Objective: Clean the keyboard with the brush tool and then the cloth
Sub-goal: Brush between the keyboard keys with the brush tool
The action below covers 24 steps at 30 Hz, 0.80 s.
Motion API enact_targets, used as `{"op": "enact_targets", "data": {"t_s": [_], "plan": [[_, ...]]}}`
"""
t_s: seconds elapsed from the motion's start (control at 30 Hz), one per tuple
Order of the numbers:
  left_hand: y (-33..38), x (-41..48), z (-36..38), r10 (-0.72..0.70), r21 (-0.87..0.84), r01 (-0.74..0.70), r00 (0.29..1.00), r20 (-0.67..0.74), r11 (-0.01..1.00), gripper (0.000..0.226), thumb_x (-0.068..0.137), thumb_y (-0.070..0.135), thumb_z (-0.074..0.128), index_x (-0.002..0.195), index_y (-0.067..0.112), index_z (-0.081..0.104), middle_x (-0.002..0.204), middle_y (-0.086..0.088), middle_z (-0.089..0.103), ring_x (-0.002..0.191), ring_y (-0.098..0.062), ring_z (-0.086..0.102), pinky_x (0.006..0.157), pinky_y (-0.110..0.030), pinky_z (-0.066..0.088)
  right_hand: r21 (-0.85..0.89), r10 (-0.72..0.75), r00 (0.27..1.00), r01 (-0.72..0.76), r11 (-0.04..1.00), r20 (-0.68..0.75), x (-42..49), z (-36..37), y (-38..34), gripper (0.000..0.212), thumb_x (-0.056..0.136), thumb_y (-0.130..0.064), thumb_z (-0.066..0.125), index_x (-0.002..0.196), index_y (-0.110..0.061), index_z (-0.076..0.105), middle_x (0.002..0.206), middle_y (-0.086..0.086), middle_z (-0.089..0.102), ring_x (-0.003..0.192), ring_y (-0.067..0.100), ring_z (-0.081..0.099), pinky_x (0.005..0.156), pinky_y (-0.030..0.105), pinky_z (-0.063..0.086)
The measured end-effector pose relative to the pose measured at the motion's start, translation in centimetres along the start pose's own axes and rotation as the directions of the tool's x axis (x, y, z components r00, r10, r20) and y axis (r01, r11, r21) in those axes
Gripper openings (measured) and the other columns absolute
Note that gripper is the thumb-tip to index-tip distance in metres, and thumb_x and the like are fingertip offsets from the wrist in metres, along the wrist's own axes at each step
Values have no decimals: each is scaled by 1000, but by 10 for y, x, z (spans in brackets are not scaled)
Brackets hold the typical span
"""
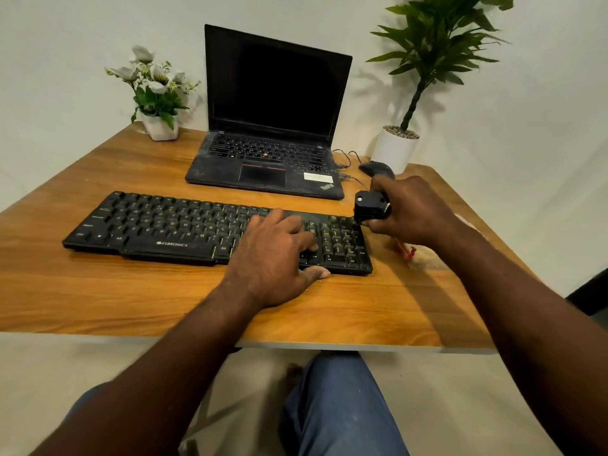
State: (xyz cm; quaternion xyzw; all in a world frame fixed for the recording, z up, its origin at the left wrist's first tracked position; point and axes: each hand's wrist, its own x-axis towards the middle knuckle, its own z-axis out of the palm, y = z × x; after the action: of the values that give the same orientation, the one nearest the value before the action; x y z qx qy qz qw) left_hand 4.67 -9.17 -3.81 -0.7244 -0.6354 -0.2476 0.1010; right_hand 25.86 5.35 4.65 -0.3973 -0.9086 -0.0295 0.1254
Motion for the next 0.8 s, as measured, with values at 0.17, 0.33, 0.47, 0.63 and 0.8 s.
{"op": "enact_targets", "data": {"t_s": [0.17, 0.33, 0.47, 0.63, 0.8], "plan": [[0, 0, -1, 7, 2, -7, 1000, -19, 1000, 55, 84, 78, 59, 116, 34, 71, 100, 17, 38, 105, -12, 41, 88, -37, 37, 171, -43, 983, 74, 982, -180, 6, 1, -28, 42, 78, -26, 88, 104, -23, 55, 90, -9, 63, 80, 11, 60, 63, 22, 41], [0, -1, -1, 3, 5, -3, 1000, -13, 1000, 56, 84, 78, 58, 117, 34, 71, 99, 16, 39, 106, -13, 42, 88, -38, 38, 228, -32, 996, 52, 972, -88, 3, 13, -40, 43, 80, -21, 88, 99, -27, 49, 94, -20, 51, 89, 11, 52, 71, 22, 44], [0, 0, -1, -1, 1, 1, 1000, 4, 1000, 57, 85, 78, 58, 118, 34, 70, 101, 16, 38, 109, -13, 42, 91, -38, 38, 122, 57, 998, -55, 991, -13, -3, 5, -5, 44, 78, -28, 90, 102, -29, 53, 89, -12, 60, 81, 12, 57, 59, 25, 37], [0, 1, -1, -5, 5, 5, 1000, -1, 1000, 56, 84, 78, 59, 118, 35, 70, 106, 13, 51, 110, -13, 42, 91, -38, 38, 133, 28, 989, -9, 991, -147, 1, 4, -20, 46, 78, -28, 89, 108, -26, 54, 96, -9, 58, 83, 11, 57, 61, 20, 39], [0, -1, 0, -9, 20, 10, 1000, -22, 1000, 58, 82, 78, 59, 116, 33, 72, 100, 13, 49, 106, -14, 43, 87, -39, 39, 232, -67, 994, 84, 969, -83, 7, 19, -52, 45, 78, -28, 89, 110, -22, 57, 99, -5, 70, 88, 15, 67, 72, 38, 58]]}}
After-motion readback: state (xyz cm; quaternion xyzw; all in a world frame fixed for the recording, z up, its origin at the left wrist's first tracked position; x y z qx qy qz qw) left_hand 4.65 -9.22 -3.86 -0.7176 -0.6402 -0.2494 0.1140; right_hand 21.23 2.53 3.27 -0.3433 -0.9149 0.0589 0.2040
